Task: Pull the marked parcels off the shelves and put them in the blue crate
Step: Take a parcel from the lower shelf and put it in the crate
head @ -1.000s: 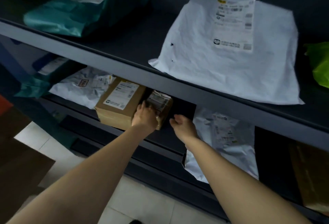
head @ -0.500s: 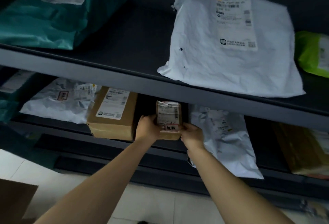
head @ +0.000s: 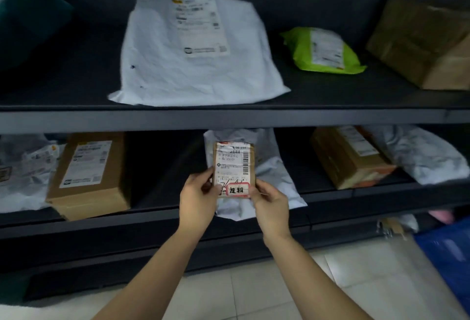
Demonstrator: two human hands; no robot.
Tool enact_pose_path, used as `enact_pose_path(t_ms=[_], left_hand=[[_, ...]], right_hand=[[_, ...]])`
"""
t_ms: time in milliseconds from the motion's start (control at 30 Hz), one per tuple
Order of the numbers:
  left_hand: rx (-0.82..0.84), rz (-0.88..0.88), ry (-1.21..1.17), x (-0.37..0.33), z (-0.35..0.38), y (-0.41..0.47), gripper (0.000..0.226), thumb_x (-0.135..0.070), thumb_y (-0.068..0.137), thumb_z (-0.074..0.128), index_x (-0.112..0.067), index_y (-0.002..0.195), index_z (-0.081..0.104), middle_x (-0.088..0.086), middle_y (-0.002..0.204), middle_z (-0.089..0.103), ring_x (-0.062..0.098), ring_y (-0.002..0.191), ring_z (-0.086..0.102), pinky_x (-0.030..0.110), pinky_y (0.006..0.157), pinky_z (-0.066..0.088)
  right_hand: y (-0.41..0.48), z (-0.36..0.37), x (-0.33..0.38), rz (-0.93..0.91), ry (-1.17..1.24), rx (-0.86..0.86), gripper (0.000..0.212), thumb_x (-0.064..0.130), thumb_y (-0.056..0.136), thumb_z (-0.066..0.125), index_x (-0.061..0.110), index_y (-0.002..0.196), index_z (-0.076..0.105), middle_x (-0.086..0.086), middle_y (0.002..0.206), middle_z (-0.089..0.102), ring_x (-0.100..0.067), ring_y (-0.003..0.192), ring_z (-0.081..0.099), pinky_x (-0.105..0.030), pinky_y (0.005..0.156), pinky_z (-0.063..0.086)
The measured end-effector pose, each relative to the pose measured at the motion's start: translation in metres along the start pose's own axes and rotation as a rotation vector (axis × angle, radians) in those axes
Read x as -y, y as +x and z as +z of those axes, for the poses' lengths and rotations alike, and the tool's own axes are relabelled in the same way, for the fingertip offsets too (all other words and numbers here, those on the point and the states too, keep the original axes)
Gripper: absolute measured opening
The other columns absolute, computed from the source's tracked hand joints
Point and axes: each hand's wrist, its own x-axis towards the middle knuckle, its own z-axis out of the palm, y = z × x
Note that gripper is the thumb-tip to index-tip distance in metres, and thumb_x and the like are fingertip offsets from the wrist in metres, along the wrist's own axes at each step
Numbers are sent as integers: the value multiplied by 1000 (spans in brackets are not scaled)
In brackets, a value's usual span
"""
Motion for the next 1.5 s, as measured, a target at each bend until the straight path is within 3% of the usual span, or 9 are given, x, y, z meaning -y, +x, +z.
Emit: enact_pose_path(t_ms=[100, 367, 567, 667, 767, 900, 1200, 1333, 1500], left_hand=[[38, 42, -61, -27, 31, -31, 45, 0, 88, 62, -14, 131, 58, -1, 107, 57, -1, 87, 57, -1, 72, 43], [173, 99, -147, -93, 132, -125, 44, -5, 89, 64, -16, 131, 57, -5, 108, 58, 1, 93, 59, 16, 85, 46], [299, 157, -171, -135, 212, -198, 49, -7, 88, 65, -20, 133, 56, -5, 111, 60, -3, 93, 56, 8, 82, 39], [373, 171, -182, -156, 249, -230, 49, -8, 88, 65, -22, 133, 55, -5, 111, 59, -2, 94, 56, 12, 84, 45], [451, 187, -189, -176, 284, -256, 48, -9, 88, 65, -23, 133, 55, -7, 109, 59, -2, 93, 57, 8, 74, 45], [553, 202, -221, -200, 335, -281, 47, -9, 88, 66, -23, 131, 58, -13, 104, 59, -1, 94, 59, 24, 85, 54], [756, 281, -244, -255, 482, -316, 46, -6, 86, 67, -23, 129, 60, -9, 103, 60, -4, 90, 59, 4, 68, 45], [837, 294, -287, -289, 554, -328, 46, -3, 85, 66, -22, 127, 60, -2, 110, 61, 4, 95, 63, 14, 78, 50], [912, 329, -263, -329, 640, -341, 48, -6, 85, 67, -22, 129, 60, -3, 112, 61, 11, 102, 62, 34, 90, 54]], right_hand=[[-14, -50, 0, -38, 9, -70, 21, 14, 89, 66, 22, 108, 72, 11, 100, 73, -3, 94, 68, -14, 78, 51], [-54, -204, -10, -122, -10, -236, 27, 21, 89, 67, 21, 116, 69, 8, 108, 71, -6, 101, 66, -34, 95, 53], [-89, -321, -21, -134, -29, -376, 26, 24, 88, 67, 28, 113, 70, 12, 109, 70, -5, 104, 64, -35, 96, 52], [-106, -373, -24, -134, -18, -453, 25, 20, 89, 65, 27, 113, 70, 10, 109, 70, -4, 102, 64, -31, 95, 51], [-118, -418, -27, -121, 21, -526, 25, 17, 90, 65, 25, 113, 70, 8, 107, 70, -4, 99, 65, -27, 92, 51], [-124, -477, -34, -107, 54, -620, 27, 14, 89, 66, 20, 115, 70, 8, 103, 73, -4, 94, 67, -23, 86, 52], [-108, -616, -41, -87, 37, -788, 24, 15, 91, 63, 23, 112, 70, 10, 100, 73, -1, 91, 67, -21, 83, 53], [-87, -685, -40, -69, 35, -863, 22, 15, 91, 63, 33, 101, 70, 12, 96, 74, -3, 91, 68, -27, 85, 55], [-63, -767, -39, -45, 28, -965, 21, 18, 90, 64, 29, 106, 71, 11, 98, 74, -5, 93, 68, -37, 90, 56]])
